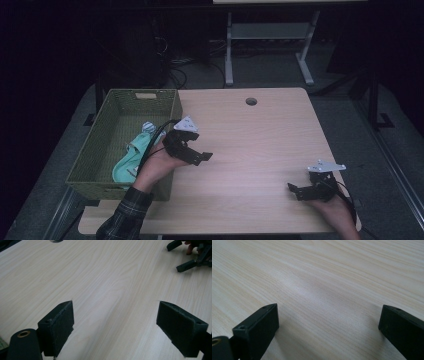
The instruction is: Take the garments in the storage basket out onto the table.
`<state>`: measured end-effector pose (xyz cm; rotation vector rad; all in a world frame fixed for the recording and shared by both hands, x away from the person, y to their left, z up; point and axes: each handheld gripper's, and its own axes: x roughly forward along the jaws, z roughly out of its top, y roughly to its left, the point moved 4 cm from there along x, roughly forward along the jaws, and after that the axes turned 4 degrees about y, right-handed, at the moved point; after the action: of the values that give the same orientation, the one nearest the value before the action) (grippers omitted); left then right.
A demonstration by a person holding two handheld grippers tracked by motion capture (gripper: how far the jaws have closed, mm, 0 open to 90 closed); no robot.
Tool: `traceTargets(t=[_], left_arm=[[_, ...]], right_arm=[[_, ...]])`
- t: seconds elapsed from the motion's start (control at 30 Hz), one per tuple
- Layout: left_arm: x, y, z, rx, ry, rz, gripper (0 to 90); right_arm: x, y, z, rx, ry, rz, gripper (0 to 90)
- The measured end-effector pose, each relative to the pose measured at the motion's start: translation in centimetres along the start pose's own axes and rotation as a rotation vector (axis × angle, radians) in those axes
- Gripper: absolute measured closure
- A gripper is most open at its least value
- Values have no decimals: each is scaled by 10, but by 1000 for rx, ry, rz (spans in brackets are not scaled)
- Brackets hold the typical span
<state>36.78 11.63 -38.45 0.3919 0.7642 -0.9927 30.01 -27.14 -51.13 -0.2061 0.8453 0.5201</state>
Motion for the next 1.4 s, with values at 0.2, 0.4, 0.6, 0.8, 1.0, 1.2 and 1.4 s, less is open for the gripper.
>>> traceTargets(t=[0.2,0.4,0.6,0.8,1.0,1.2,1.4], left_arm=[[-6,6,-3,-9,-4,8,138],[-11,10,-5,-19,-9,15,138],[-17,14,-7,-24,-14,21,137],[-25,20,-10,-26,-18,32,138],[-32,26,-13,-41,-26,52,137],[-36,31,-18,-54,-29,70,137],[-43,38,-23,-68,-33,92,137]], right_arm=[[0,0,0,1,0,0,27],[0,0,0,0,0,0,27],[0,0,0,1,0,0,27],[0,0,0,1,0,0,27],[0,0,0,0,0,0,27],[0,0,0,0,0,0,27],[0,0,0,0,0,0,27]])
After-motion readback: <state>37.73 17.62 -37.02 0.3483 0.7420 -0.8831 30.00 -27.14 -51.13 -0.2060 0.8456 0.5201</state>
